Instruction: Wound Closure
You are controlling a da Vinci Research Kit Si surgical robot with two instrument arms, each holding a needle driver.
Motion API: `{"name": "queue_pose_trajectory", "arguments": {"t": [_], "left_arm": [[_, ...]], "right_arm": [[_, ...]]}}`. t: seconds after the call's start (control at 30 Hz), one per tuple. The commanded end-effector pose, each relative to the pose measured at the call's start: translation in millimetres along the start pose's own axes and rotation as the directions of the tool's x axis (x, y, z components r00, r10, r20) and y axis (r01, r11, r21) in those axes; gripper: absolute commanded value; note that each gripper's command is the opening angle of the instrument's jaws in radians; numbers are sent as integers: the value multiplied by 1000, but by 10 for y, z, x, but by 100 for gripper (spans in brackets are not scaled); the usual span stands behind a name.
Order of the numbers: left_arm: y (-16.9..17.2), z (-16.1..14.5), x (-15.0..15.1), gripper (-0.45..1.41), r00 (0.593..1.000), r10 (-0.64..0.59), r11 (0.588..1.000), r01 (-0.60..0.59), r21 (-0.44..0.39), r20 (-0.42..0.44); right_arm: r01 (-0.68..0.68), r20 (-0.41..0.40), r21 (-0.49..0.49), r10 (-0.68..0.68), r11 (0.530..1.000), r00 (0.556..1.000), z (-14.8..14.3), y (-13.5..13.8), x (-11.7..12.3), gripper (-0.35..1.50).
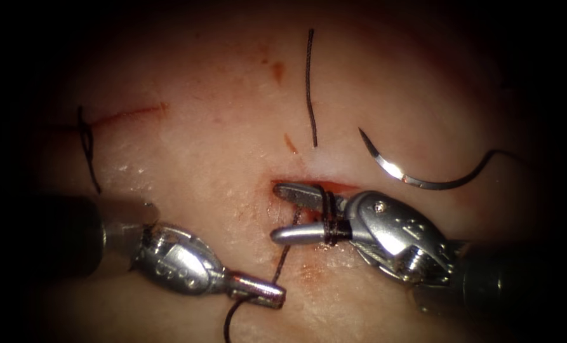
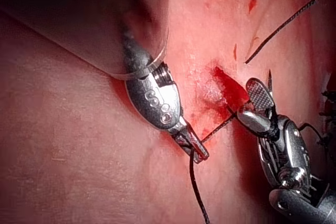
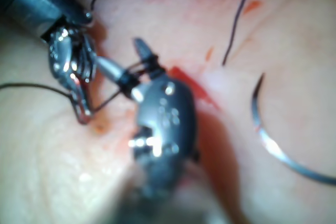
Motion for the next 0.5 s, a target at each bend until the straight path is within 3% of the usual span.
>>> {"name": "queue_pose_trajectory", "arguments": {"t": [0.03, 0.2, 0.5], "left_arm": [[7, 8, -2, -45, 1000, -7, 1000, 7, 4, 1], [4, 7, 13, -45, 1000, -8, 999, 7, 37, 20], [-2, -8, 9, -45, 996, -11, 993, 1, 120, 84]], "right_arm": [[3, 7, -31, -3, 1000, 1000, 8, -1, -6, 46], [17, 30, -129, -13, 991, 999, 7, 3, -3, 46], [26, 34, -202, -19, 979, 999, 2, 9, -2, 46]]}}
